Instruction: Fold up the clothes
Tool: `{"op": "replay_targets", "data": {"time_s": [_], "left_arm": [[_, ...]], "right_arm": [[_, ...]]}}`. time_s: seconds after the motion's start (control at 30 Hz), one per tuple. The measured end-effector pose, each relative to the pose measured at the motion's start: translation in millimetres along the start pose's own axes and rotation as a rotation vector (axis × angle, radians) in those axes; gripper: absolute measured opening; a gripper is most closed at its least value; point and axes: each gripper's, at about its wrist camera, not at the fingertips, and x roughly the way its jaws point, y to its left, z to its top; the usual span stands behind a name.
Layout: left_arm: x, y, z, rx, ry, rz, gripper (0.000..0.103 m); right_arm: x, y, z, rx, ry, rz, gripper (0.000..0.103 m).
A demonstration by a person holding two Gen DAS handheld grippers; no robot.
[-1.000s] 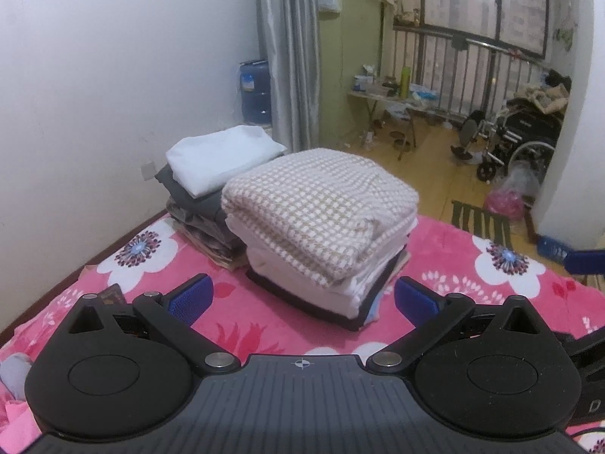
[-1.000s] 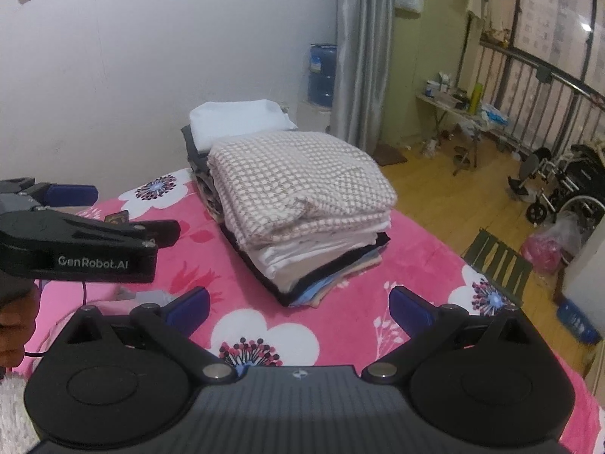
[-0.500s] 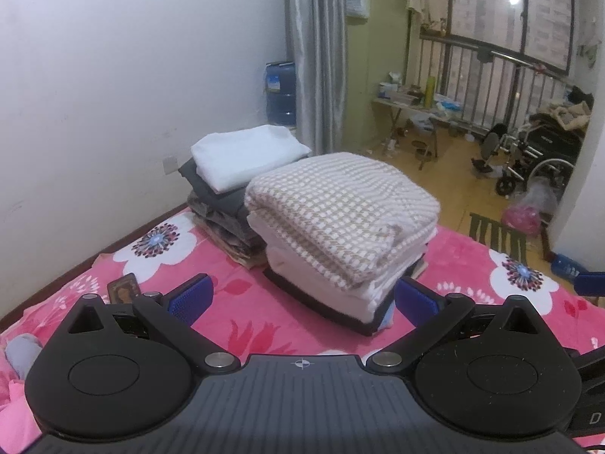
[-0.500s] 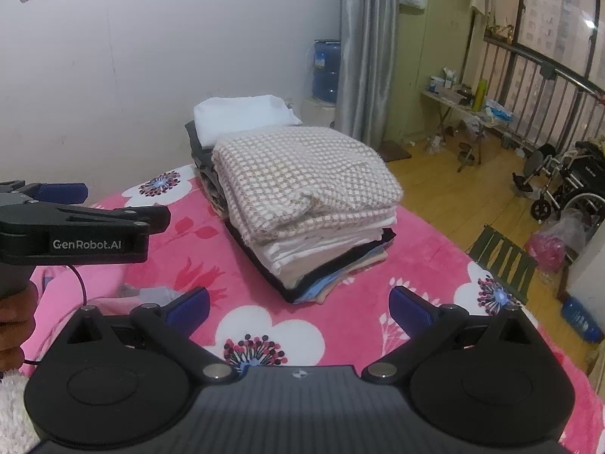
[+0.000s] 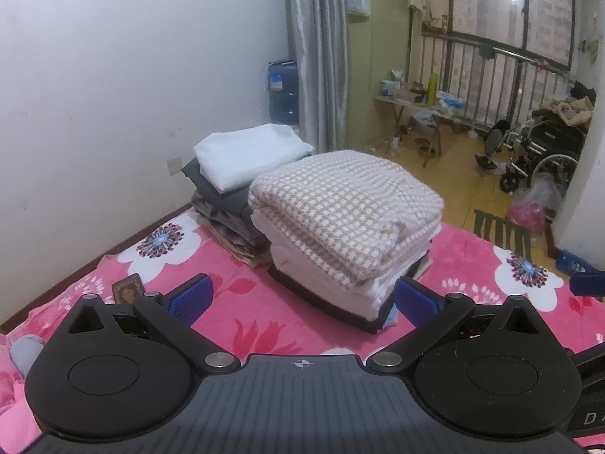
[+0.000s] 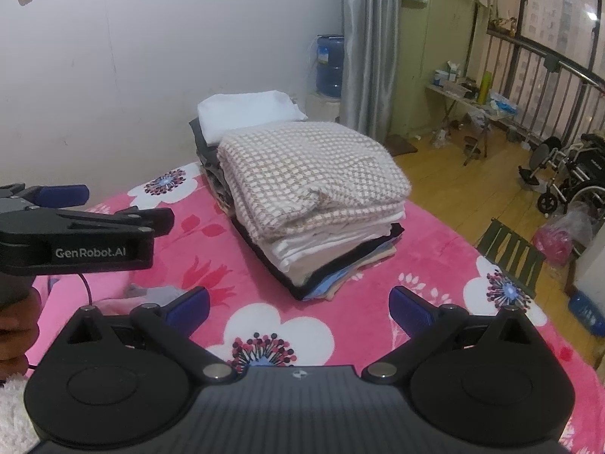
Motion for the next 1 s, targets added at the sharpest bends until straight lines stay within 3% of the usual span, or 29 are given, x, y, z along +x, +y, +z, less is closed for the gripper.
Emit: {"op": "replay_targets", "data": {"time_s": [0.17, 0.3, 0.43, 0.5, 0.57, 0.7, 0.77, 0.83, 0.93, 1.0], "left_arm": [[7, 16, 6, -0.046, -0.002, -0.042, 0.103], [28, 47, 8, -0.042, -0.081, 0.012, 0.103], [77, 70, 9, -0.039, -0.058, 0.123, 0.103], [100, 77, 9, -0.067, -0.033, 0.117, 0.103], [116, 80, 10, -0.089, -0.009, 0.065, 0.103], [139, 74, 8, -0.1, 0.0, -0.19, 0.102], [152, 72, 9, -0.146, 0.025, -0.297, 0.101], [170, 70, 11, -0.233, 0.07, -0.372, 0.101], [198, 64, 16, -0.336, 0.135, -0.417, 0.092], [214, 57, 19, -0.323, 0.17, -0.425, 0.075]], "right_arm": [[0, -3, 1, 0.018, -0.001, -0.002, 0.103], [4, -21, -4, 0.03, 0.005, -0.065, 0.103], [32, -52, -9, 0.043, 0.019, -0.11, 0.103], [57, -77, -3, 0.089, 0.031, -0.05, 0.103], [89, -103, 9, 0.17, 0.053, 0.042, 0.102], [151, -159, 32, 0.404, 0.023, 0.218, 0.092], [185, -188, 39, 0.56, -0.018, 0.325, 0.082], [216, -207, 37, 0.694, -0.009, 0.428, 0.079], [257, -220, 29, 0.834, 0.015, 0.547, 0.07], [275, -220, 25, 0.873, 0.041, 0.626, 0.063]]}}
